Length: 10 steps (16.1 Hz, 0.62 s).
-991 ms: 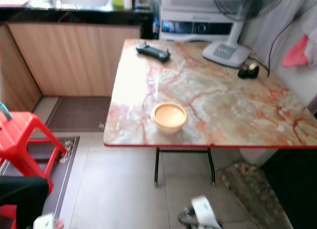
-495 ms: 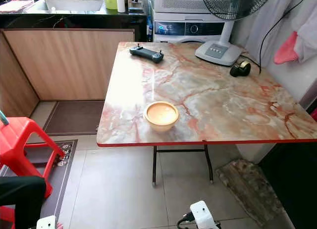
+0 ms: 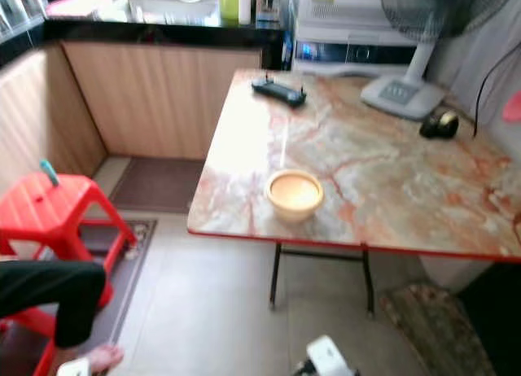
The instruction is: Restocking fridge
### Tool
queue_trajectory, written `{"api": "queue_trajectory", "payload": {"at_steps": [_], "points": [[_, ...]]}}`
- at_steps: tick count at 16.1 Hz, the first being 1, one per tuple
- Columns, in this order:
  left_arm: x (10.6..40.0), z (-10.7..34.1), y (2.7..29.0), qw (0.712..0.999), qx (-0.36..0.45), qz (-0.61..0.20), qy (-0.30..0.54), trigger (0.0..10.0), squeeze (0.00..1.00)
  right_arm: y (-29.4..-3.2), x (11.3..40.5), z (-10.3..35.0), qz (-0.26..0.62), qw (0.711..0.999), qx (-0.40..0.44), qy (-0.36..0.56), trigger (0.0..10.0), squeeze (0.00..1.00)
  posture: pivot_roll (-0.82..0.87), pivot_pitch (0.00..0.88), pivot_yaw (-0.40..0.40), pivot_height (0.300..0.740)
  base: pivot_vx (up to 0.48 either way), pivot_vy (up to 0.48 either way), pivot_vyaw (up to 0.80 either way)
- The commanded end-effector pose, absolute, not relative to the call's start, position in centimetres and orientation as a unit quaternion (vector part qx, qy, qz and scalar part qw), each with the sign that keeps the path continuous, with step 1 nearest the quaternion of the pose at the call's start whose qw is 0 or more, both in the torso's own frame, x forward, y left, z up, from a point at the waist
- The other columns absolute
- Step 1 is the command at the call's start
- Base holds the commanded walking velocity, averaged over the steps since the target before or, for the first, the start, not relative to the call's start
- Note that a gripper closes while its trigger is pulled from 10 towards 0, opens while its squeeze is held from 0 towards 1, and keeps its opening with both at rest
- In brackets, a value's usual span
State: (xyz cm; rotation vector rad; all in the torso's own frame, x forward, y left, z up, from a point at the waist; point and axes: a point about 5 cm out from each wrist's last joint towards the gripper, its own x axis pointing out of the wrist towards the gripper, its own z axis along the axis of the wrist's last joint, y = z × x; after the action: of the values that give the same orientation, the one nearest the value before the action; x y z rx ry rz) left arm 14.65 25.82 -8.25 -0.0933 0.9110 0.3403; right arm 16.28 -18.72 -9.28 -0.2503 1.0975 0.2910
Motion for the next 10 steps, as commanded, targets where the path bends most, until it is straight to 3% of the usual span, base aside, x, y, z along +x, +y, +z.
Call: {"api": "queue_trajectory", "payload": {"at_steps": [1, 5, 10], "points": [[14.4, -8.4, 25.7, 0.880, -0.046, 0.163, 0.443, 10.0, 0.00, -19.2, 16.0, -9.4, 0.108, 0.837, -0.102, 0.526, 10.0, 0.00, 0.07, 0.000, -0.064, 0.740, 0.000, 0.000, 0.00], [14.4, -8.4, 25.7, 0.880, -0.042, 0.164, 0.445, 10.0, 0.00, -19.4, 14.6, -10.0, -0.122, 0.847, 0.076, 0.511, 10.0, 0.00, 0.06, 0.000, -0.057, 0.740, 0.000, 0.000, 0.00], [14.7, -8.2, 26.0, 0.883, -0.031, 0.160, 0.440, 10.0, 0.00, -19.2, 15.1, -9.8, -0.105, 0.854, 0.061, 0.506, 10.0, 0.00, 0.05, 0.012, -0.044, 0.740, 0.000, 0.000, 0.00]]}}
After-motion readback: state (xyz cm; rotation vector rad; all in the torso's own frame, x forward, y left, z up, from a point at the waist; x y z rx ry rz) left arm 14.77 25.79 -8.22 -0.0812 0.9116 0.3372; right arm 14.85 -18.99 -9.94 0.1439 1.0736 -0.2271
